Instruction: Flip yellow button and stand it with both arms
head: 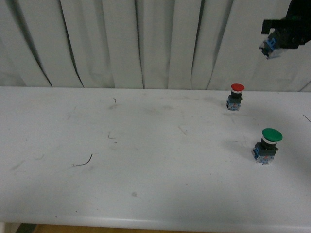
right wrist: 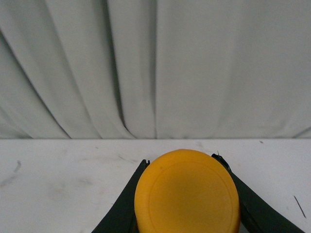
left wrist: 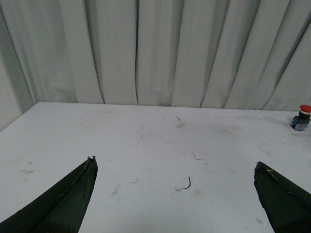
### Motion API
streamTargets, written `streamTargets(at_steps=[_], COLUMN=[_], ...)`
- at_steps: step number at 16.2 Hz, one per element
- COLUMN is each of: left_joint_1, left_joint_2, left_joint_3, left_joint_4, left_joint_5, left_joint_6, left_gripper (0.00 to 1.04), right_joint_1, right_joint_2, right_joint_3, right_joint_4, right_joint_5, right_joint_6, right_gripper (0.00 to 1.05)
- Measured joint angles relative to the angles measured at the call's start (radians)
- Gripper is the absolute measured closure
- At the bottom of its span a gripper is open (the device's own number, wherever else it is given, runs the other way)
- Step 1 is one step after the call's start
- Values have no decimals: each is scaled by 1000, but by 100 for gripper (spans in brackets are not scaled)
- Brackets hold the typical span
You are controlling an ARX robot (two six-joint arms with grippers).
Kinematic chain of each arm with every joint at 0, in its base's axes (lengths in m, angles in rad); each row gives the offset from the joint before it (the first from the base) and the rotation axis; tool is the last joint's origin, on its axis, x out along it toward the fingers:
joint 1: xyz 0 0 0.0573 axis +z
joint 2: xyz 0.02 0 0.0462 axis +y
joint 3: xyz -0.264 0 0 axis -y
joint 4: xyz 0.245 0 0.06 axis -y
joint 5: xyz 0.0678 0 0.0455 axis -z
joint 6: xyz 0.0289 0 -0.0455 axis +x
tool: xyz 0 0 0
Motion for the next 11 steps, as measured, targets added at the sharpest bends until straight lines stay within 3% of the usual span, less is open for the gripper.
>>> streamTargets(at_steps=[4, 11], left_joint_1=[0, 0], left_joint_2=[0, 0], left_joint_3=[0, 0], left_joint_4=[0, 0], left_joint_5=[0, 0], left_joint_6=[0, 0], left_gripper=[7, 7], right_joint_1=[-39, -9], right_joint_2=[136, 369], right_joint_3=[120, 333], right_joint_4=[-106, -294], right_joint_5=[96, 311], right_joint_6=[-9, 109], right_gripper=[71, 71])
